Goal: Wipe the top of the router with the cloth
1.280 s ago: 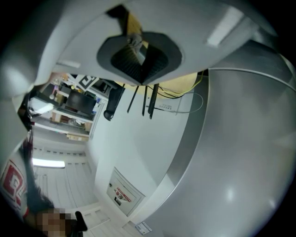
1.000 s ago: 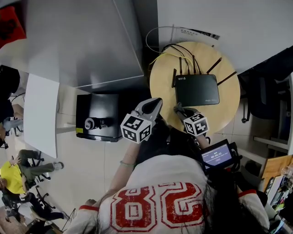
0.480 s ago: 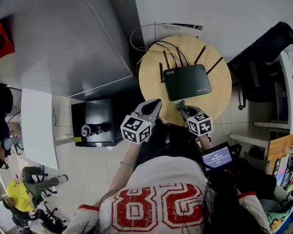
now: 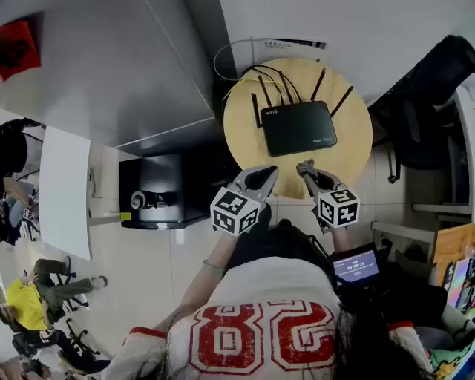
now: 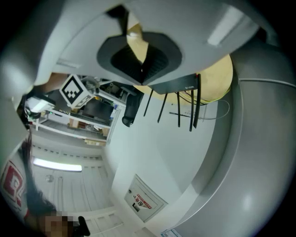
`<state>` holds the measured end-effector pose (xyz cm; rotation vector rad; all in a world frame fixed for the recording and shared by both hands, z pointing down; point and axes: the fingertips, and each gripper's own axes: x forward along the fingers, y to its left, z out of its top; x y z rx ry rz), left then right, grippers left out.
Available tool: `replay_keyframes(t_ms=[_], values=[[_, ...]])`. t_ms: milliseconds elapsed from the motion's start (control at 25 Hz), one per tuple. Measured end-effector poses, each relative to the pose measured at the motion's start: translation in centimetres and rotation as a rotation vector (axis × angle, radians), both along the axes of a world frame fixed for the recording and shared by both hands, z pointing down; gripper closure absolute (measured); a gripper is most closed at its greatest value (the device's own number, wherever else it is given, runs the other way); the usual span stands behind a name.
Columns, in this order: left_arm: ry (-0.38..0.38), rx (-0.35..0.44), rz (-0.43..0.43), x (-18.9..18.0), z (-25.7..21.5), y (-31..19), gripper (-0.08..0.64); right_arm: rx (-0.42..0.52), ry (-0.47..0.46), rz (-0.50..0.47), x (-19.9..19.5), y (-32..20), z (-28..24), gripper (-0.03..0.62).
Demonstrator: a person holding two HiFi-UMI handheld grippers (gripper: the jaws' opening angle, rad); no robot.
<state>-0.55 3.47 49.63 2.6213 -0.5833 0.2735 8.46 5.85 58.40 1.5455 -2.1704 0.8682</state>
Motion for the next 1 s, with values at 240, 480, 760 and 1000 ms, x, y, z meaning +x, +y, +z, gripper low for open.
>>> replay_keyframes(t_ms=[240, 480, 760, 1000], values=[[-0.001, -0.006, 0.033, 2.6, 0.1, 6.5, 0.558, 0.012, 0.001, 0.036, 1.9, 5.5, -0.9, 0.536], [-0.010, 0.038, 0.007, 3.2, -0.8, 9.2, 0.558, 0.084, 0.013, 0.073, 3.0, 8.0, -2.3, 0.538], [-0.016, 0.044, -0.021, 3.1, -0.6, 10.1, 0.558, 0.131, -0.004, 0.045, 2.3, 8.5, -3.5, 0.538], [-0.023, 0.064, -0.022, 3.5, -0.9, 10.1, 0.558, 0.119, -0.018, 0.033, 2.4, 9.0, -2.8, 0.538]])
